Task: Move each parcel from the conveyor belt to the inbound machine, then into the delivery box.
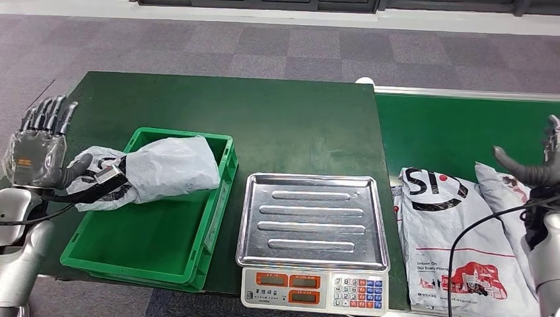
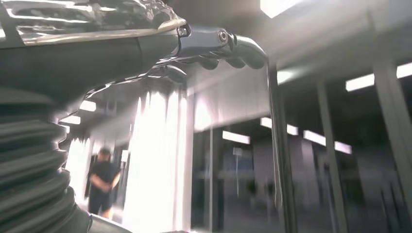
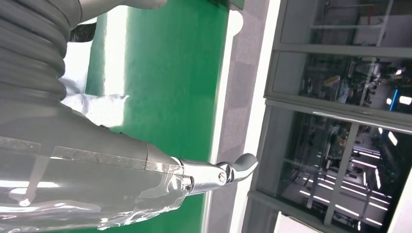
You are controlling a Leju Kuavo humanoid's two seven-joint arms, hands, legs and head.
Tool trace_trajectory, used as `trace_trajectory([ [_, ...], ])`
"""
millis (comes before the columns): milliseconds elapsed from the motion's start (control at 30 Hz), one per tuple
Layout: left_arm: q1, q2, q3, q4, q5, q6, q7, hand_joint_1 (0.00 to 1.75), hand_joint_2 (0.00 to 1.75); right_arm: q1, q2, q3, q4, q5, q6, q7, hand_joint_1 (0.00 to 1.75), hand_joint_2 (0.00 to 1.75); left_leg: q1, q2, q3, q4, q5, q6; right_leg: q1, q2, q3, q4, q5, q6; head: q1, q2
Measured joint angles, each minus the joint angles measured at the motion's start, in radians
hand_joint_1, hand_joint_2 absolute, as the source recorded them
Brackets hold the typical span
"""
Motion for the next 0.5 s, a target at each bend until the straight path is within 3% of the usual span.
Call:
trace_trajectory([
  [300,-0.038,0.014,0.016,-0.059,-0.024,0.037,0.004,0.00,1.75,0.015,0.017,0.000,0.000,0.001,-0.018,0.000,0.00,1.75,0.000,0.000,0.000,0.000,0.000,0.000,0.000,0.000,0.000,0.000,0.000,0.000,0.000,0.000],
  [500,-0.084,0.010,0.020,-0.099,0.012,0.038,-0.045,0.00,1.75,0.007,0.035,0.000,0.000,0.021,-0.025,-0.002,0.00,1.75,0.000,0.000,0.000,0.000,0.000,0.000,0.000,0.000,0.000,0.000,0.000,0.000,0.000,0.000],
])
